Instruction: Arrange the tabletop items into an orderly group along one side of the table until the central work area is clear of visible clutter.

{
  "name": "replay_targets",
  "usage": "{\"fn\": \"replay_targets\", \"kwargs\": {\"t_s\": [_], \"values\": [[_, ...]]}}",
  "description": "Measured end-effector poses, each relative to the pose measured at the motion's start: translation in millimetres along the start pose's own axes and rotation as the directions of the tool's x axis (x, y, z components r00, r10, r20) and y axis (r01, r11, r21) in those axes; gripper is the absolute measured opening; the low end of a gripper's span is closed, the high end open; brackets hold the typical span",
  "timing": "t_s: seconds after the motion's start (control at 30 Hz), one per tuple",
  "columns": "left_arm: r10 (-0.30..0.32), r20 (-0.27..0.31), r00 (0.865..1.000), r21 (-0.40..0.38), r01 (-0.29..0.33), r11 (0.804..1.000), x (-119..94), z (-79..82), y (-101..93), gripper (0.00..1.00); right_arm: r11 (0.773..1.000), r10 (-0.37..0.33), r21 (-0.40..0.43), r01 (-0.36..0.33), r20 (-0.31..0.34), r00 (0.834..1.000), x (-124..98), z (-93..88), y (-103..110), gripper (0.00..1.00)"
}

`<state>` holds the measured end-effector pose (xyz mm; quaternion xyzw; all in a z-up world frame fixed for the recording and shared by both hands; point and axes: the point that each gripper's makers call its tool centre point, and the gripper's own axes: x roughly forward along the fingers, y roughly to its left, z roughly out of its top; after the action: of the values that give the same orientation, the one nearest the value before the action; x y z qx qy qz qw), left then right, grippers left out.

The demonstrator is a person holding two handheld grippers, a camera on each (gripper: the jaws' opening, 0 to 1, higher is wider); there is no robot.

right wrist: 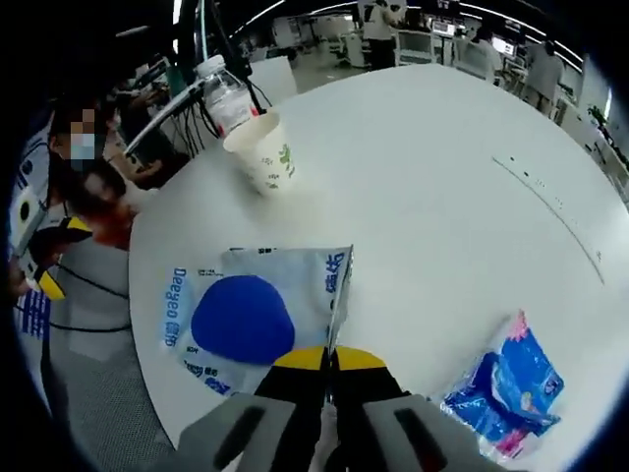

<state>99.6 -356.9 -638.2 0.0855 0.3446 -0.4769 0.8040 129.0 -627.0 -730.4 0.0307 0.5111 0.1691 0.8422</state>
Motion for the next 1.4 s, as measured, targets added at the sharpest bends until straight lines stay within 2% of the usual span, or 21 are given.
{"fn": "replay_targets", "kwargs": {"t_s": [0.1,0.23,0.33,0.43,0.5,0.53,0.67,0.97,1.1,1.13,1.17,1.2,1.3,1.4], "values": [[-0.007,-0.002,1.0,0.001,0.007,1.0,2,-0.5,-1.7,0.55,0.999,-0.011,0.038,0.011,0.012,1.0,-3,-5.3,-7,0.0],[-0.015,-0.006,1.0,0.0,0.015,1.0,6,-0.3,-4.5,0.54,0.987,-0.023,0.158,0.013,0.062,0.998,-8,-15.8,-5,0.0],[-0.03,0.003,1.0,-0.019,0.03,0.999,10,0.8,-6.8,0.54,0.983,-0.037,0.184,0.026,0.058,0.998,-13,-30.6,-2,0.0],[-0.036,0.003,0.999,-0.02,0.036,0.999,15,0.8,-7.5,0.54,0.975,-0.047,0.222,0.032,0.062,0.997,-10,-32.9,-6,0.0],[-0.037,0.002,0.999,-0.027,0.037,0.999,17,-0.6,-6.3,0.54,0.971,-0.054,0.238,0.037,0.068,0.996,-20,-48.8,5,0.0],[-0.04,0.004,0.999,-0.033,0.04,0.999,17,-0.5,-7.0,0.53,0.968,-0.057,0.249,0.038,0.069,0.996,-17,-45.3,4,0.0],[-0.051,-0.005,0.999,-0.032,0.051,0.998,19,-2.6,-10.0,0.53,0.957,-0.07,0.286,0.044,0.08,0.994,-20,-51.6,9,0.0],[-0.067,-0.022,0.998,-0.035,0.066,0.997,26,-4.3,-7.9,0.52,0.939,-0.087,0.339,0.05,0.094,0.992,-24,-69.2,29,0.0],[-0.059,-0.014,0.998,-0.072,0.057,0.996,29,-5.9,-3.7,0.5,0.944,-0.096,0.321,0.068,0.07,0.993,-24,-83.3,46,0.0],[-0.06,-0.019,0.998,-0.079,0.058,0.995,31,-8.1,-4.6,0.5,0.943,-0.1,0.324,0.071,0.072,0.992,-23,-82.3,37,0.0],[-0.061,-0.021,0.998,-0.078,0.059,0.995,32,-9.7,-5.4,0.5,0.941,-0.099,0.33,0.069,0.076,0.992,-23,-83.4,37,0.0],[-0.065,-0.028,0.998,-0.078,0.063,0.995,34,-13.0,-6.6,0.5,0.935,-0.096,0.348,0.062,0.081,0.992,-26,-85.5,45,0.0],[-0.076,-0.043,0.996,-0.076,0.072,0.994,37,-19.7,-9.9,0.5,0.927,-0.098,0.37,0.06,0.086,0.991,-23,-93.8,49,0.0],[-0.086,-0.054,0.995,-0.084,0.081,0.993,40,-24.0,-12.0,0.5,0.937,-0.112,0.342,0.076,0.088,0.99,-25,-99.4,59,0.0]]}}
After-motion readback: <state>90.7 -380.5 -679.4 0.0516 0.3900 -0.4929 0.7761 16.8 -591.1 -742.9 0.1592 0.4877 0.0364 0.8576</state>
